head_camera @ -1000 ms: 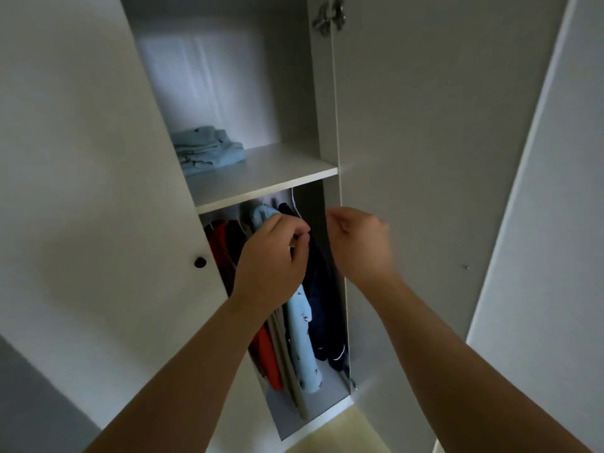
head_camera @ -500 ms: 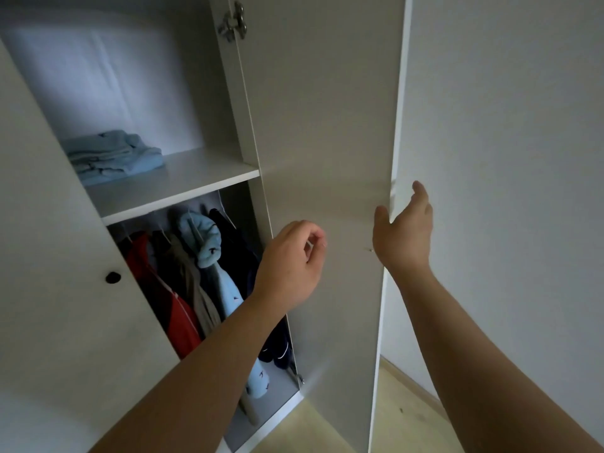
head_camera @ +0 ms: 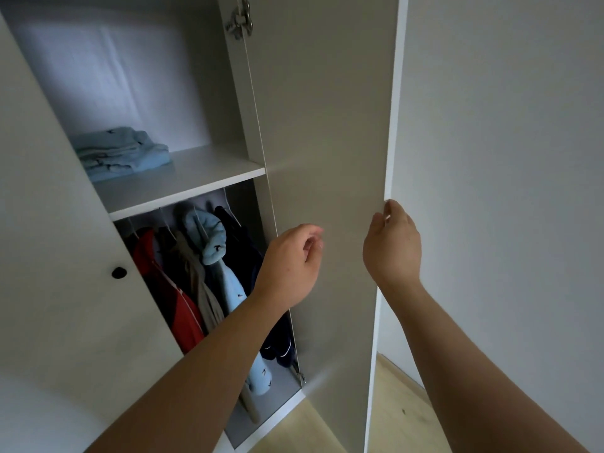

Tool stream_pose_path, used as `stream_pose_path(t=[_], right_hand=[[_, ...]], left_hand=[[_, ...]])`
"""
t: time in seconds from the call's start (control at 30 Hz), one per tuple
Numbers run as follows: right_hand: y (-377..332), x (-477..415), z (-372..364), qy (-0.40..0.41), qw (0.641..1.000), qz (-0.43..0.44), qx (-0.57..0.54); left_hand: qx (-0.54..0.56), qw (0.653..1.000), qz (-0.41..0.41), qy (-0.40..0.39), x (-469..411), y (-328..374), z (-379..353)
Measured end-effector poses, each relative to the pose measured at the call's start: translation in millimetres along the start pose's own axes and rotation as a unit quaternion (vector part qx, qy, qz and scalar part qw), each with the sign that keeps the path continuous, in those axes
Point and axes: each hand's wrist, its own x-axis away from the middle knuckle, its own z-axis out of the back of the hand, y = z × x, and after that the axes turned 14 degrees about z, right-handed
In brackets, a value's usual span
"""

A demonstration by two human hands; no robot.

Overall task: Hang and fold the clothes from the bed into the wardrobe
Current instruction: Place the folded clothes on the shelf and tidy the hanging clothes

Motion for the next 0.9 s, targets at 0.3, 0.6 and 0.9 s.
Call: stream_pose_path(t=[0.3, 0.6, 0.9], right_hand=[[-20, 5, 3, -0.06, 0.992, 0.012, -0.113], [-65, 5, -30, -0.17, 0.939, 0.038, -0.296], [-97, 1, -70, -0.255, 0.896, 0.085, -0.353]], left_hand=[[0.041, 0.999, -0.01, 0.023, 0, 10, 5], [0.06, 0.988, -0.026, 0.141, 16, -9, 49], [0.029, 0.984, 0.021, 0.176, 29, -39, 96]])
